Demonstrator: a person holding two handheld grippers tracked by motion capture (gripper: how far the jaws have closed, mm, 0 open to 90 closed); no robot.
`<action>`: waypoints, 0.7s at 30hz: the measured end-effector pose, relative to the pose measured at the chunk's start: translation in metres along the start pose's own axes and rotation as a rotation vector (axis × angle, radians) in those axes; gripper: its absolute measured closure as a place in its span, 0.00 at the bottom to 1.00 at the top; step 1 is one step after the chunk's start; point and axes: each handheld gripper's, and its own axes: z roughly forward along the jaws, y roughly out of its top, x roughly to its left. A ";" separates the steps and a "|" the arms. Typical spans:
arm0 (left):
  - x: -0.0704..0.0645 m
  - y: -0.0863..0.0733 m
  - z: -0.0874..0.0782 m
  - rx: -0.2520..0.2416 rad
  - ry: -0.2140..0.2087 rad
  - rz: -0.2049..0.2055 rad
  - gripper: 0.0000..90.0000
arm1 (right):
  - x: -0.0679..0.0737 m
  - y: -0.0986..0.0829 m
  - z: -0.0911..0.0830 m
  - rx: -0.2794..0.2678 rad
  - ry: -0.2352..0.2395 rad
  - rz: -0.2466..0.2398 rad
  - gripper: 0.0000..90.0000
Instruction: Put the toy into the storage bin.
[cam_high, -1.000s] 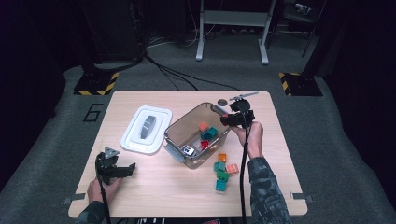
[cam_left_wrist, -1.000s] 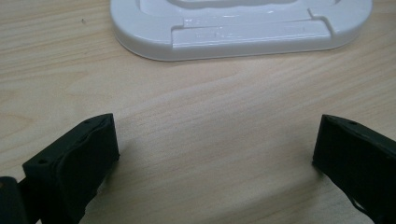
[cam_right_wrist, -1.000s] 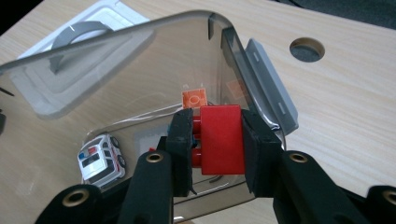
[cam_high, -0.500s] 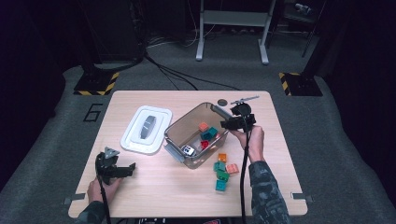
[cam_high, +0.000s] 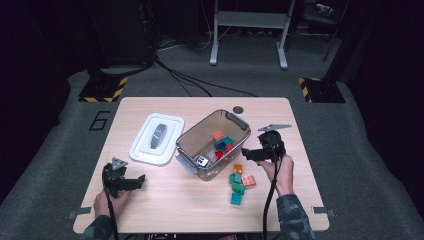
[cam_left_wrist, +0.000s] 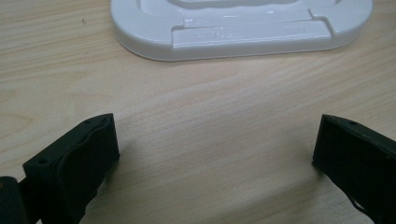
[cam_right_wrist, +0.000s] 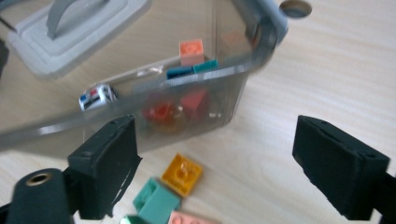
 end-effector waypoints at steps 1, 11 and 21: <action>0.000 0.000 0.000 0.004 -0.003 0.001 0.00 | 0.000 0.000 0.000 0.000 0.000 0.000 0.13; 0.000 0.000 0.000 0.003 -0.002 0.001 0.00 | -0.002 -0.048 0.015 0.056 -0.016 0.009 0.10; 0.000 0.000 0.000 0.003 -0.001 0.001 0.00 | -0.002 -0.080 0.041 0.136 -0.025 0.045 0.20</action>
